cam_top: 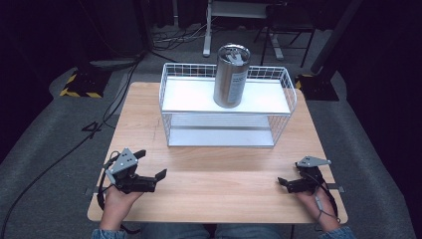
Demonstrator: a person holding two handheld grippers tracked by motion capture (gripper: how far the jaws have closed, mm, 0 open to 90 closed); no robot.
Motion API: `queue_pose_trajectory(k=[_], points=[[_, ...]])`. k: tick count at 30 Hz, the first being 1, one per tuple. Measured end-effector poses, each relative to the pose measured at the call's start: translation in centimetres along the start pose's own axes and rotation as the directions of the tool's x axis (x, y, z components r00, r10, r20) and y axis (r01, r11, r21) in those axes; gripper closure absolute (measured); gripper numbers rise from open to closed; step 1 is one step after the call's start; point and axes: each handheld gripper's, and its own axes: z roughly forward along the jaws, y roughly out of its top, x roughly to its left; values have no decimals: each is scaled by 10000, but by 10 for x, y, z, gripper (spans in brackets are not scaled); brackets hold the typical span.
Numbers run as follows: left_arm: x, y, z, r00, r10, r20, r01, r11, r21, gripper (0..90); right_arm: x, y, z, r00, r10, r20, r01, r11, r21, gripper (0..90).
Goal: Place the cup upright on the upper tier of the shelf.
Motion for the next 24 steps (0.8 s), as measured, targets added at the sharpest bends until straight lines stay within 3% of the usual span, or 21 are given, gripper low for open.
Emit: queue_pose_trajectory(k=[3, 8, 12, 15, 19, 20, 21, 24], points=[[3, -9, 3, 9996, -256, -133, 256, 9997, -6, 0, 0, 0, 0, 10000, 1, 0, -1, 10000, 1, 1], [7, -23, 10, 9986, -327, -418, 354, 9971, 667, 1, 0, 0, 0, 10000, 2, 0, -2, 10000, 1, 1], [11, -35, 15, 9974, -353, -635, 436, 9900, 1340, 1, 0, 0, 0, 10000, -1, 0, 1, 10000, 0, 1], [13, -39, 17, 9968, -369, -711, 475, 9870, 1533, 1, 0, 0, 0, 10000, 1, 0, -1, 10000, 1, 1], [15, -48, 18, 9951, -515, -847, 677, 9774, 2001, 0, 0, 0, 0, 10000, 2, -1, -2, 10000, 1, 1], [17, -51, 18, 9952, -447, -871, 637, 9710, 2304, 1, 0, 0, 0, 10000, 0, 0, 0, 10000, 0, 1], [17, -51, 18, 9952, -447, -871, 637, 9710, 2304, 1, 0, 0, 0, 10000, 0, 0, 0, 10000, 0, 1], [18, -56, 22, 9944, -406, -979, 664, 9587, 2765, 1, 0, 0, 0, 10000, 10, -7, -10, 10000, -3, 1]])
